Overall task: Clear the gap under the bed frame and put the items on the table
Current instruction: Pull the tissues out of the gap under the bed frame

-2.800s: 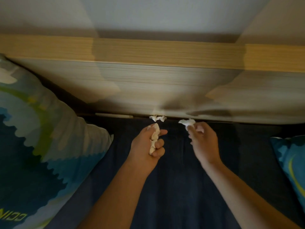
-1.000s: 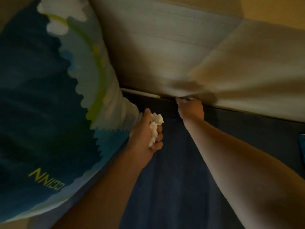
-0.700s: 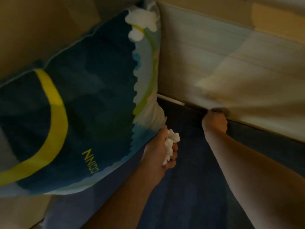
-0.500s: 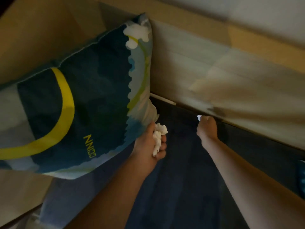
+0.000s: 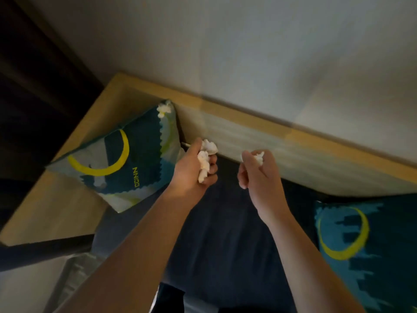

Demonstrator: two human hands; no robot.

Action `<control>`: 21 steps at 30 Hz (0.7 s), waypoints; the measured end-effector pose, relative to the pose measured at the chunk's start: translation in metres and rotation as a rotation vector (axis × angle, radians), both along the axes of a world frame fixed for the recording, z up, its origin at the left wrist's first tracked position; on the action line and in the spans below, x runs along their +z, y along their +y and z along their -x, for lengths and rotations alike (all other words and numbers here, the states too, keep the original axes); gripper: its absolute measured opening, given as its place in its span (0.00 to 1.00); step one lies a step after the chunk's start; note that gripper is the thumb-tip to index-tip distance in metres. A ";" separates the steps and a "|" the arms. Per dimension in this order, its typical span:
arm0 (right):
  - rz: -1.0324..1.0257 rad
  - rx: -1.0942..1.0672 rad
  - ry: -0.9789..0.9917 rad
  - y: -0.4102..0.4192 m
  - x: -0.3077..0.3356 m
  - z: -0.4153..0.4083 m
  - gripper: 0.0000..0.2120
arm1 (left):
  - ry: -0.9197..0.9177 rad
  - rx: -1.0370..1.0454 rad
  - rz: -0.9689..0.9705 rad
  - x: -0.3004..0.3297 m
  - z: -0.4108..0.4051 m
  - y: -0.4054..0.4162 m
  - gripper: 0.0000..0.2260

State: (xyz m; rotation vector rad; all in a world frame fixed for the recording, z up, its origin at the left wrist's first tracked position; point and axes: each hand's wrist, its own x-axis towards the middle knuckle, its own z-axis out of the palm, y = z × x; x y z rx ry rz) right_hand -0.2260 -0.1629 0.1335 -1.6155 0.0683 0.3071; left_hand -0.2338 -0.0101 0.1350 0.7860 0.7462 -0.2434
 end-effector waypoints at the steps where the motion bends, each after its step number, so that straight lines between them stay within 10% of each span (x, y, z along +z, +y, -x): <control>1: -0.009 0.005 0.023 -0.012 0.018 0.007 0.05 | -0.014 0.002 0.000 0.019 0.009 -0.006 0.16; 14: 0.080 0.339 -0.459 -0.064 0.297 0.056 0.05 | -0.367 0.116 -0.311 0.287 0.109 -0.043 0.24; 21: -0.230 0.659 -0.626 0.045 0.384 0.116 0.13 | -0.536 0.428 -0.608 0.384 0.229 0.041 0.17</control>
